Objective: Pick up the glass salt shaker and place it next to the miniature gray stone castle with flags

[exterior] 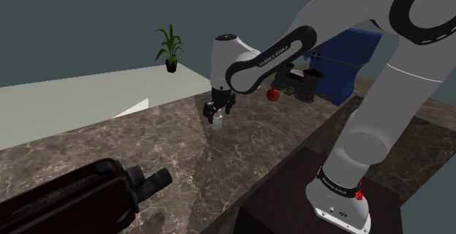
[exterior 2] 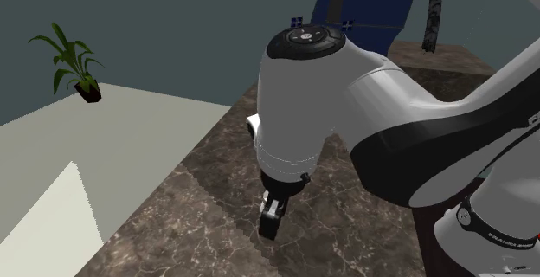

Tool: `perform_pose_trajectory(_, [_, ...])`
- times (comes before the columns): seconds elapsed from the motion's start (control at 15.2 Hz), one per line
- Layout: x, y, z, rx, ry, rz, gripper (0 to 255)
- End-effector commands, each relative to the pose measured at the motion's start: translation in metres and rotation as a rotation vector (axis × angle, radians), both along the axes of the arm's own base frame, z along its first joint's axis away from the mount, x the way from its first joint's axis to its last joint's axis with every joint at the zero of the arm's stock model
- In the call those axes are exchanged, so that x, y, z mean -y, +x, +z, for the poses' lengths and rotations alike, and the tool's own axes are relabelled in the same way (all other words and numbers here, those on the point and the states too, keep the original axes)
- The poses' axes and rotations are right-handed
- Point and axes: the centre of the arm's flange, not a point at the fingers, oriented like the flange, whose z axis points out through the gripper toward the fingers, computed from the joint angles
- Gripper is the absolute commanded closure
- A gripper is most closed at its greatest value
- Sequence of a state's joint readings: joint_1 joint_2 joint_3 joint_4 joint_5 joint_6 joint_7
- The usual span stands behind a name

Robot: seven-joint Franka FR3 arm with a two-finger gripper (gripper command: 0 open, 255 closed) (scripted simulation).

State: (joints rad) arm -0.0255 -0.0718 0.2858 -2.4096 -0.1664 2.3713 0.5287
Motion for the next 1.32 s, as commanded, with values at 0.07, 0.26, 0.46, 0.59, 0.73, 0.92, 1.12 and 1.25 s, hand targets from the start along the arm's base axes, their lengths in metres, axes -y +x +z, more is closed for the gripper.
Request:
perform_pose_trajectory(0.07, [0.0, 0.001, -0.004, 0.001, 0.0, 0.0, 0])
perform_pose_trajectory(0.26, [0.0, 0.001, -0.004, 0.001, 0.0, 0.0, 0])
perform_pose_trajectory(0.46, [0.0, 0.001, -0.004, 0.0, 0.0, 0.0, 255])
perform_pose_trajectory(0.59, [0.0, 0.001, -0.004, 0.0, 0.0, 0.0, 255])
perform_pose_trajectory(0.73, [0.0, 0.001, -0.004, 0.0, 0.0, 0.0, 255])
perform_pose_trajectory(0.92, [0.0, 0.001, -0.004, 0.0, 0.0, 0.0, 255])
perform_pose_trajectory(1.12, [0.0, 0.001, 0.001, 0.0, 0.0, 0.0, 255])
perform_pose_trajectory(1.25, [0.0, 0.001, 0.012, 0.001, 0.0, 0.0, 255])
